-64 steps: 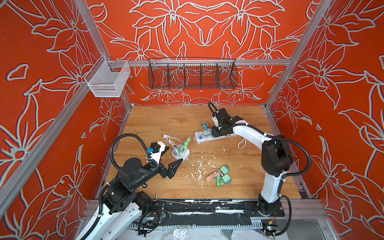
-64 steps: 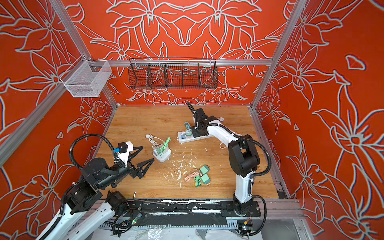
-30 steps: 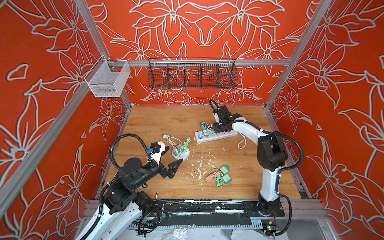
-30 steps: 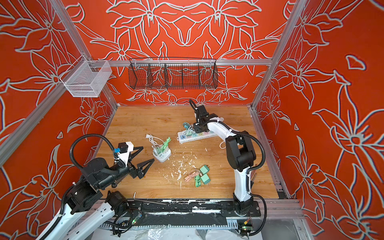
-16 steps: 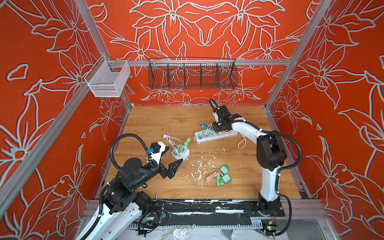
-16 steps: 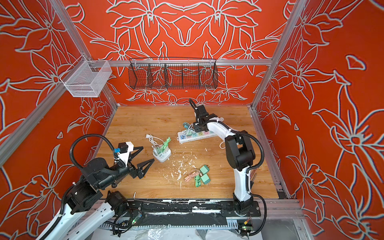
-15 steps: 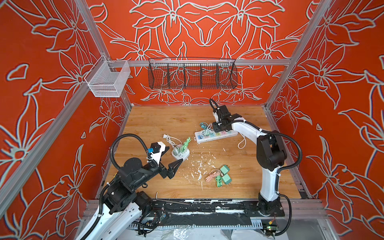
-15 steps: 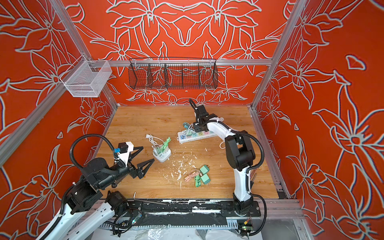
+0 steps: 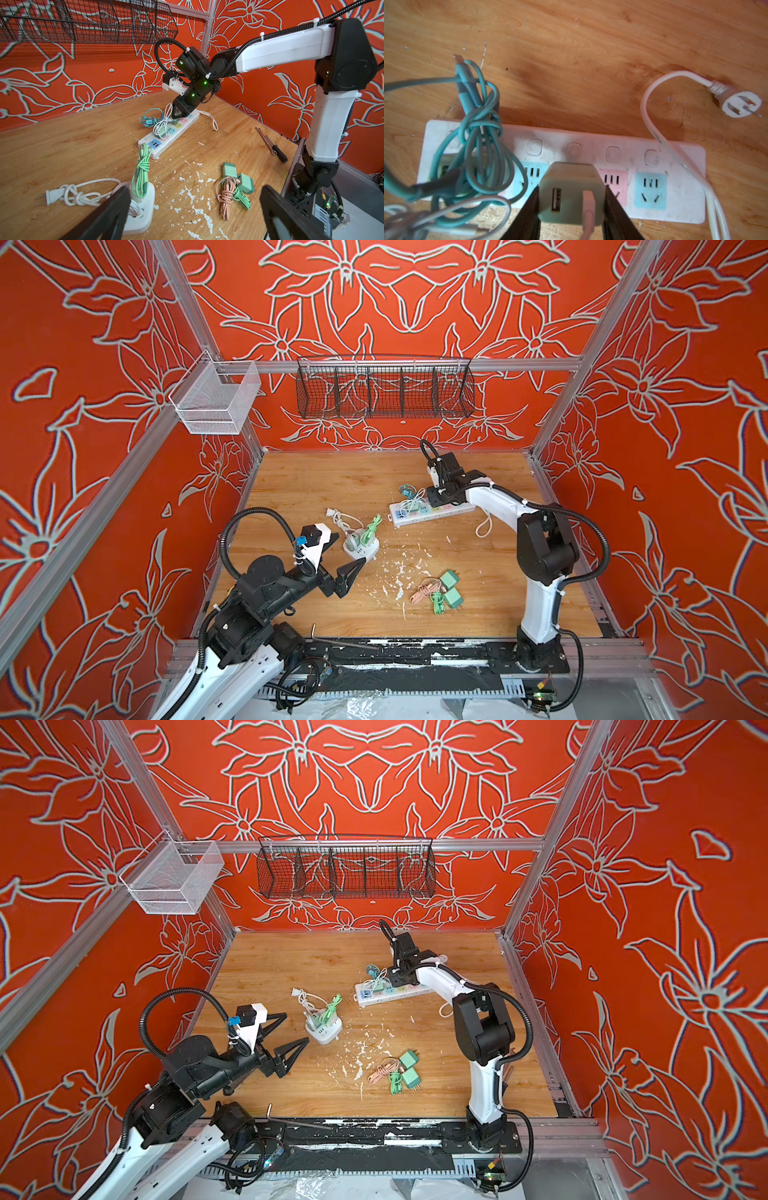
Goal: Insert the plug
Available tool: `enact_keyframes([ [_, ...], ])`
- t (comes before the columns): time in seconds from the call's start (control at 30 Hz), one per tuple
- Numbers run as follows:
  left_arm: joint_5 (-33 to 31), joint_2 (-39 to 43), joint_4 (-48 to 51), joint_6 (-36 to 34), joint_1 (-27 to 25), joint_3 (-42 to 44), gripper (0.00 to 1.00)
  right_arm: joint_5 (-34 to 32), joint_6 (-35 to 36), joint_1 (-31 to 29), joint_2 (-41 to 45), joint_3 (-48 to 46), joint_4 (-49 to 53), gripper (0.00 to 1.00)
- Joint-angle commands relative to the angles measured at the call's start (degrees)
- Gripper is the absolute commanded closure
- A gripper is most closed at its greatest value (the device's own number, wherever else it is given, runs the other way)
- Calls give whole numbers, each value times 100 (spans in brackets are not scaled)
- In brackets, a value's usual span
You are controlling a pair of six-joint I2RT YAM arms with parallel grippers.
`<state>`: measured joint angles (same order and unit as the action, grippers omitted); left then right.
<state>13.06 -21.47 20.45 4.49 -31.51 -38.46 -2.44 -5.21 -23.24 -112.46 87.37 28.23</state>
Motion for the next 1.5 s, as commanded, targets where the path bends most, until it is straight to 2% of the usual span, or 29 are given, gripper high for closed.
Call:
enact_keyframes([
  [0.0,73,29,-164,-28,-5,75,3,-27,2,40,127,-160,194,85],
  [0.37,74,34,-166,-21,-10,78,3,-31,-76,38,7,-298,192,86],
  [0.6,64,56,-198,-27,-5,88,3,110,-454,-55,65,-1107,-231,86],
  [0.7,100,7,-191,-27,-6,84,3,-42,-628,-131,7,-1248,-167,86],
  [0.83,95,20,-199,-27,-5,84,3,-331,-745,-241,-128,-1263,46,87],
  [1.0,87,47,-199,-27,-5,90,3,-182,-849,-329,-279,-1267,112,87],
  [1.27,92,86,-182,-28,-5,84,3,30,-681,-373,-1046,-597,1122,87],
  [1.47,61,170,-188,-27,-5,102,3,223,-825,-389,-1075,-942,996,89],
])
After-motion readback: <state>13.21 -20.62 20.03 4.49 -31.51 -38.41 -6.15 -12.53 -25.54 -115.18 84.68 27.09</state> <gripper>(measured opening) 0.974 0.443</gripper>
